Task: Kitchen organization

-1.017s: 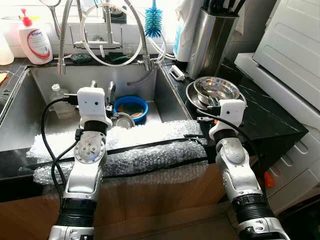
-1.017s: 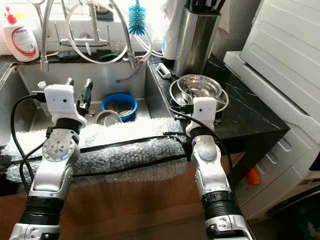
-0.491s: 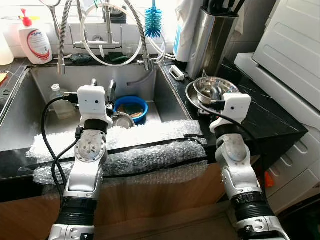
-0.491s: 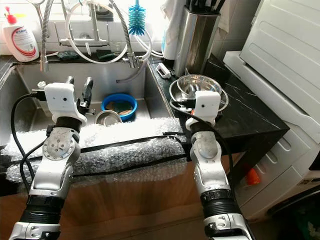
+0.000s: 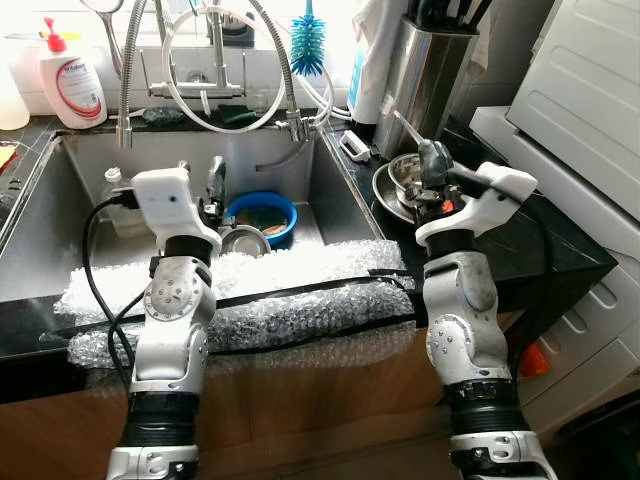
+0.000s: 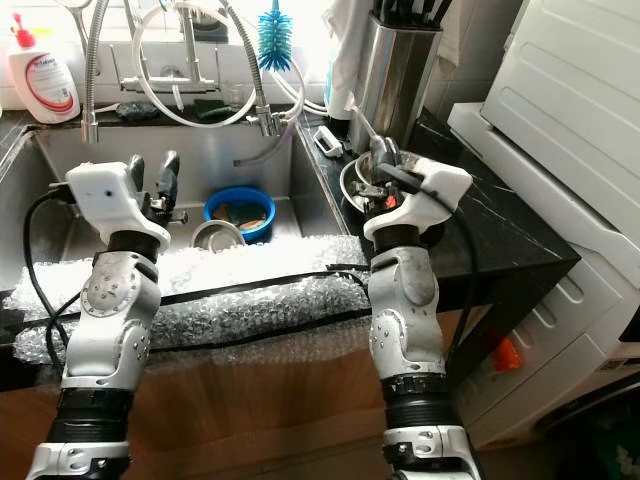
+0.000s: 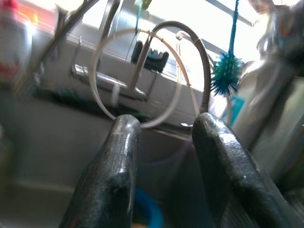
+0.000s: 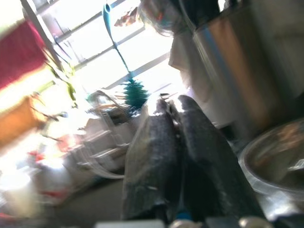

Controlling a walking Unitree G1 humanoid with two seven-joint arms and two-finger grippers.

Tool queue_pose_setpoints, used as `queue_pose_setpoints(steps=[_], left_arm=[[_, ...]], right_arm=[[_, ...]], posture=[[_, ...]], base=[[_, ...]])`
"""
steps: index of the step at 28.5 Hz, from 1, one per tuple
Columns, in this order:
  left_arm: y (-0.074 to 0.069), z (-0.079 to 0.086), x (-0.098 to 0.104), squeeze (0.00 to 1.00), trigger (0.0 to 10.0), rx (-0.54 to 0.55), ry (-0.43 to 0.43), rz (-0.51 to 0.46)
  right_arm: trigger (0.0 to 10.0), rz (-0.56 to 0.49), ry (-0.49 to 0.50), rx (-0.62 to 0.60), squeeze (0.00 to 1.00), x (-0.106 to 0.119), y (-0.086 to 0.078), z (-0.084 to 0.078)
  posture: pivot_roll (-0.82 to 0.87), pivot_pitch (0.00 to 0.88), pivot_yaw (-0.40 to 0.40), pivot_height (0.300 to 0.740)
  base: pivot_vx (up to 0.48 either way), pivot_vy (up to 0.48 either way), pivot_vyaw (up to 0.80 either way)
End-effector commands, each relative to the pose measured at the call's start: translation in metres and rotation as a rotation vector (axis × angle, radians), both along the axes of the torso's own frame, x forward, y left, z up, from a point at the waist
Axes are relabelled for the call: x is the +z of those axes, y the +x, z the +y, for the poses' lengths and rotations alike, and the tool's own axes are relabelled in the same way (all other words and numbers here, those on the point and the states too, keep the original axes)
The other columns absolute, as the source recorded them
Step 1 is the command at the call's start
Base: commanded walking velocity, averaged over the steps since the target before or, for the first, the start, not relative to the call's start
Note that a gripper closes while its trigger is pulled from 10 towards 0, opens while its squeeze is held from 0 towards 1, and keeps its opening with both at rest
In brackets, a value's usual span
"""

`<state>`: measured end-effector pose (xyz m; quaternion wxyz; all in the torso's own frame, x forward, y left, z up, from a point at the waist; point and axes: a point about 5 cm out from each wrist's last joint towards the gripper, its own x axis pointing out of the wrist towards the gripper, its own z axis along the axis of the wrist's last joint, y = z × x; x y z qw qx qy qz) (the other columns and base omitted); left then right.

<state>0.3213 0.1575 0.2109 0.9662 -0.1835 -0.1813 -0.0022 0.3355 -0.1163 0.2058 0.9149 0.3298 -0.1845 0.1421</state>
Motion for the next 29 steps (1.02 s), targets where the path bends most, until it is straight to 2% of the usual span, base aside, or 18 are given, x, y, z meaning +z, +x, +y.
queue_pose_setpoints(steps=[1, 3, 8, 10, 11, 12, 13, 16, 17, 22, 29], left_arm=[[0.0, -0.003, 0.009, 0.0, 10.0, -0.073, -0.088, -0.027], [-0.002, -0.007, 0.009, 0.0, 10.0, -0.146, -0.157, -0.028], [-0.006, -0.019, 0.009, 0.0, 10.0, -0.292, -0.217, -0.028], [-0.009, -0.028, 0.007, 0.0, 10.0, -0.384, -0.245, -0.029], [-0.01, -0.029, 0.005, 0.0, 10.0, -0.406, -0.266, -0.024], [-0.009, -0.03, -0.001, 0.0, 10.0, -0.41, -0.284, 0.009], [-0.01, -0.032, -0.001, 0.0, 10.0, -0.43, -0.292, 0.014], [-0.012, -0.033, -0.001, 0.0, 10.0, -0.452, -0.295, 0.018], [-0.013, -0.035, -0.002, 0.0, 10.0, -0.476, -0.29, 0.028], [-0.019, -0.047, -0.005, 0.0, 10.0, -0.576, -0.267, 0.048], [-0.021, -0.053, -0.001, 0.0, 10.0, -0.625, -0.27, 0.039]], right_arm=[[10.0, -0.002, 0.12, 0.067, 0.0, 0.002, -0.003, -0.005], [10.0, 0.022, 0.238, 0.118, 0.0, -0.003, -0.006, -0.005], [10.0, 0.058, 0.354, 0.196, 0.0, -0.015, -0.012, -0.004], [10.0, 0.103, 0.452, 0.271, 0.0, -0.028, -0.017, 0.0], [10.0, 0.122, 0.467, 0.284, 0.0, -0.033, -0.018, 0.0], [10.0, 0.174, 0.469, 0.305, 0.0, -0.047, -0.021, 0.004], [10.0, 0.179, 0.491, 0.334, 0.0, -0.048, -0.025, 0.005], [10.0, 0.165, 0.515, 0.369, 0.0, -0.047, -0.028, 0.006], [10.0, 0.136, 0.532, 0.416, 0.0, -0.044, -0.032, 0.008], [10.0, 0.071, 0.493, 0.591, 0.0, -0.034, -0.045, 0.021], [10.0, 0.086, 0.461, 0.647, 0.0, -0.038, -0.05, 0.028]], posture=[[0.02, 0.0, -0.1, 0.74], [0.02, 0.0, -0.098, 0.74], [0.02, 0.0, -0.098, 0.74], [0.02, 0.0, -0.094, 0.74], [0.02, 0.0, -0.094, 0.74], [0.01, 0.0, -0.097, 0.74], [0.02, 0.0, -0.098, 0.74], [0.02, 0.0, -0.099, 0.74], [0.02, 0.0, -0.099, 0.74], [0.02, 0.0, -0.1, 0.74], [0.02, 0.0, -0.1, 0.74]], base=[[0.0, 0.0, 0.0], [0.0, 0.0, 0.0], [0.0, 0.0, 0.0], [0.0, 0.0, 0.0], [0.0, 0.0, 0.0], [0.0, 0.0, 0.0], [0.0, 0.0, 0.0], [0.0, 0.0, 0.0], [0.0, 0.0, 0.0], [0.0, 0.0, 0.0], [0.0, 0.0, 0.0]])
